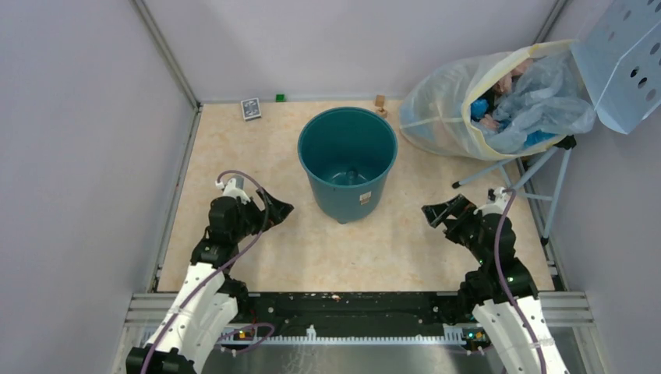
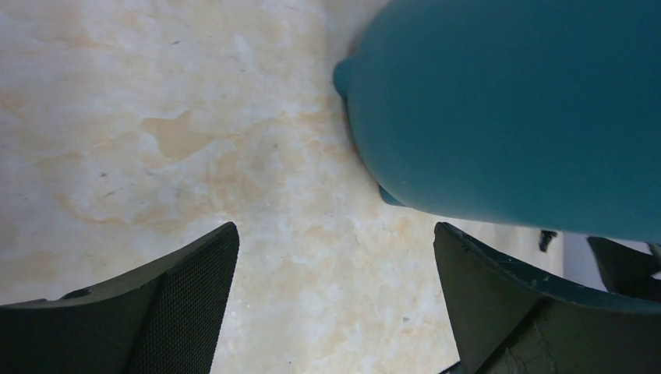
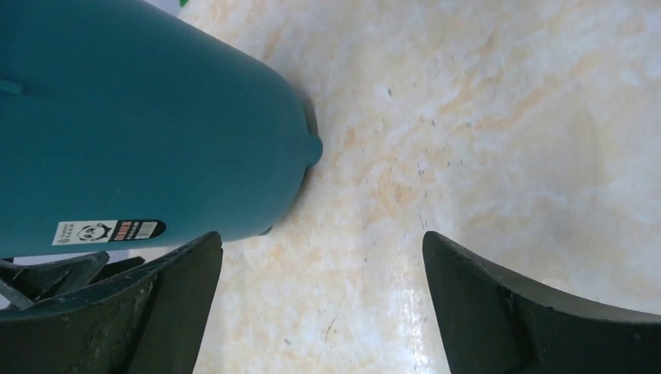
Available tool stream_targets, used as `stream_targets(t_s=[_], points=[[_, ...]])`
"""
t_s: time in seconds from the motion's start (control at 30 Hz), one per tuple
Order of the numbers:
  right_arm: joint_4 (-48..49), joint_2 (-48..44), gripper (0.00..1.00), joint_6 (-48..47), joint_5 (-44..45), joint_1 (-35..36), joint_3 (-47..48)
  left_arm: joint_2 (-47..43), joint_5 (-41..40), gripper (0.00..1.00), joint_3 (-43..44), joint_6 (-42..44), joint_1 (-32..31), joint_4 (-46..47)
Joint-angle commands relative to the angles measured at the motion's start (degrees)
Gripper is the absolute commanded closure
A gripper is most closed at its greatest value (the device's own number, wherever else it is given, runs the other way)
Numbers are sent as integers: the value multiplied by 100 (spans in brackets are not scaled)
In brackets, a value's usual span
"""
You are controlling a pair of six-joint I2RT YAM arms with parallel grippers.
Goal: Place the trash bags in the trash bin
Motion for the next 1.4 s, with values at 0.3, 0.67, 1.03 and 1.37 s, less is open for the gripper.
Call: stream_targets(t_s=[0.3,0.67,1.03,1.37], points=[[895,497,6,577,-1495,19,608,-165,2462,1,-473,-342,-41,1788],[-484,1867,8,-1294,-407,19,3399,145,943,1,-996,-668,-1457,3428],[-1927,3829,24,-2048,2925,19,6636,1549,323,1,-909,-453,-1842,4822],[-2590,5106,26,-1769,3917,-581,7575,3147,482,1,-382,-579,-1889,6010]])
